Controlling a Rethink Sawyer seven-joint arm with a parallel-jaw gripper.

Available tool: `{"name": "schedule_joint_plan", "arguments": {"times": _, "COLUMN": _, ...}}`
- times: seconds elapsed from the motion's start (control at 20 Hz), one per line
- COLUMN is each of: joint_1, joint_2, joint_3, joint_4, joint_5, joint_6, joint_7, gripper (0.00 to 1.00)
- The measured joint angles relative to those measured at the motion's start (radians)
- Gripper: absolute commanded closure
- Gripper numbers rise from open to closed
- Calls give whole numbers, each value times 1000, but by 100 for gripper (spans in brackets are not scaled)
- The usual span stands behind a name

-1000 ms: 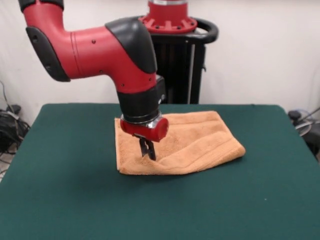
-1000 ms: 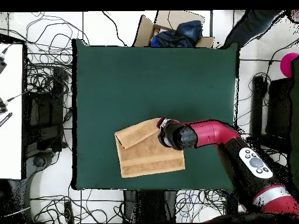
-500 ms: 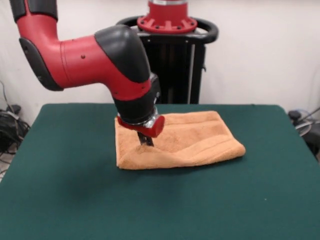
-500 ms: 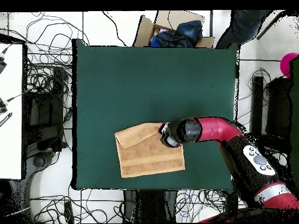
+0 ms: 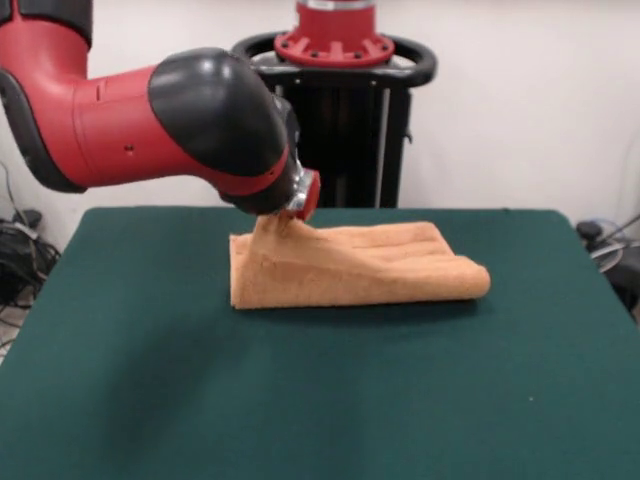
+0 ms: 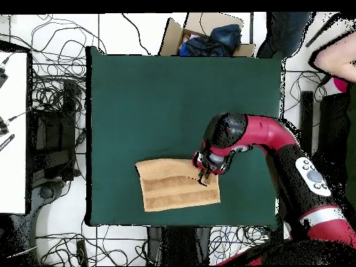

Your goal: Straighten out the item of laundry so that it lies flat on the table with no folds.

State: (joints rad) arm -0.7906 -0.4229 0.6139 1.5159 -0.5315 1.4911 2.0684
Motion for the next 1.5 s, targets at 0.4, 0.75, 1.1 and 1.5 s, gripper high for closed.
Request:
{"name": "schedule_joint_plan", "arguments": {"times": 0.4, "joint_1": 10, "joint_2": 24, "joint_3": 4, "joint_4": -89, "joint_5": 54, "joint_6": 33, "joint_7": -60, "gripper": 100}}
{"name": "schedule_joint_plan", "arguments": {"times": 0.75, "joint_1": 5, "joint_2": 41, "joint_3": 4, "joint_4": -91, "joint_5": 63, "joint_6": -104, "joint_7": -60, "gripper": 100}}
{"name": "schedule_joint_plan", "arguments": {"times": 1.1, "joint_1": 5, "joint_2": 67, "joint_3": 4, "joint_4": -98, "joint_5": 64, "joint_6": -121, "joint_7": -60, "gripper": 100}}
{"name": "schedule_joint_plan", "arguments": {"times": 1.5, "joint_1": 5, "joint_2": 124, "joint_3": 4, "joint_4": -182, "joint_5": 62, "joint_6": -107, "joint_7": -60, "gripper": 100}}
